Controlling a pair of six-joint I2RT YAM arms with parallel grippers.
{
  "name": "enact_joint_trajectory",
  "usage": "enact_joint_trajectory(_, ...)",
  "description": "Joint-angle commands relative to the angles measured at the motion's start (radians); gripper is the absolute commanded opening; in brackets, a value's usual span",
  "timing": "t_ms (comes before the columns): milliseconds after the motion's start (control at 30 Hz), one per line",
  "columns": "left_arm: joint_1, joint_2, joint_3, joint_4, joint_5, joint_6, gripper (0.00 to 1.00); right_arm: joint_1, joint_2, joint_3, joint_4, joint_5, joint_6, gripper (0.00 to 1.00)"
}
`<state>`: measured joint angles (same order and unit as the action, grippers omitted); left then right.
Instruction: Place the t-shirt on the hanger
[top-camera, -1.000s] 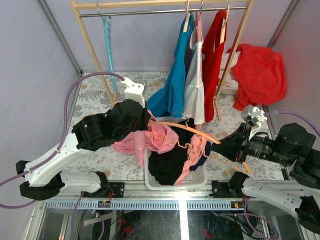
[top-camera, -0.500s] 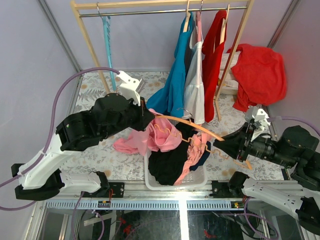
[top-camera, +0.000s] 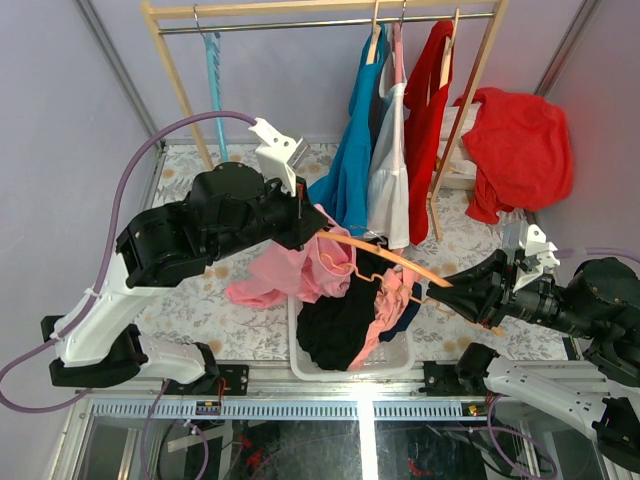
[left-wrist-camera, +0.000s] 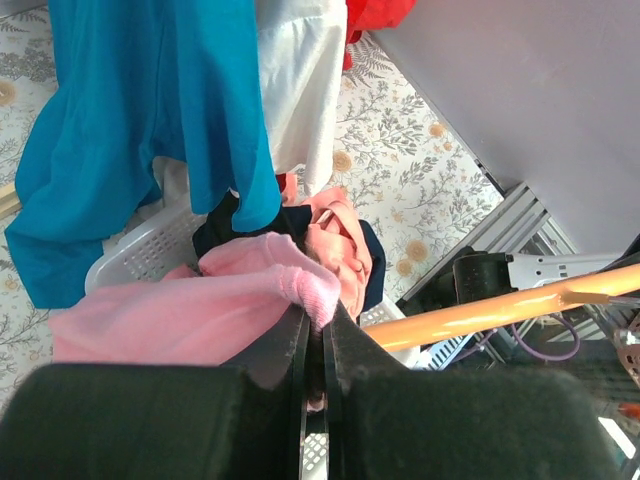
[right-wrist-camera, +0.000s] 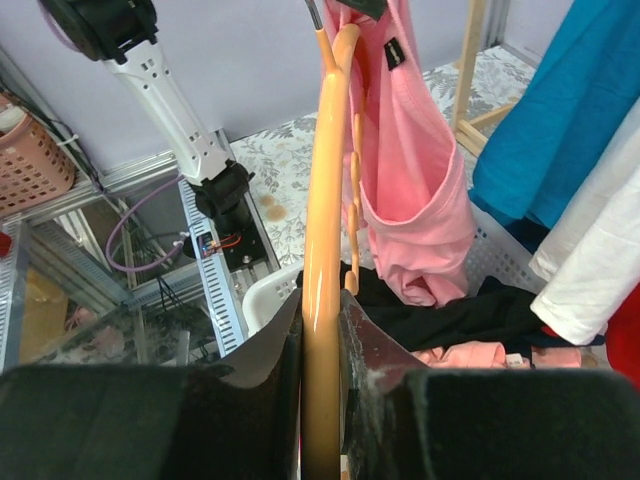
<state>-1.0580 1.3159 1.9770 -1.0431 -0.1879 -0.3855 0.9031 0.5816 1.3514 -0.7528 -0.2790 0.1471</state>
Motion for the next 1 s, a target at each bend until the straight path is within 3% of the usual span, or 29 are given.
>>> enact_joint_trajectory(0,0.006,-0.002,0.069,-0.008,0.050,0.045,0.02,-0.003,0.013,0.017,0.123,-0.104,-0.029,0.00)
enact_joint_trajectory(533,0.006,-0.092,-0.046,0.066,0.113,0.020,0.03,-0.004,0.032,-0.127,0.264,-0.105,-0.013,0.00)
enact_joint_trajectory(967,0.006,-0.122,-0.089,0.095,0.163,0.013,0.03,-0.004,-0.048,-0.351,0.631,-0.109,0.120,0.00)
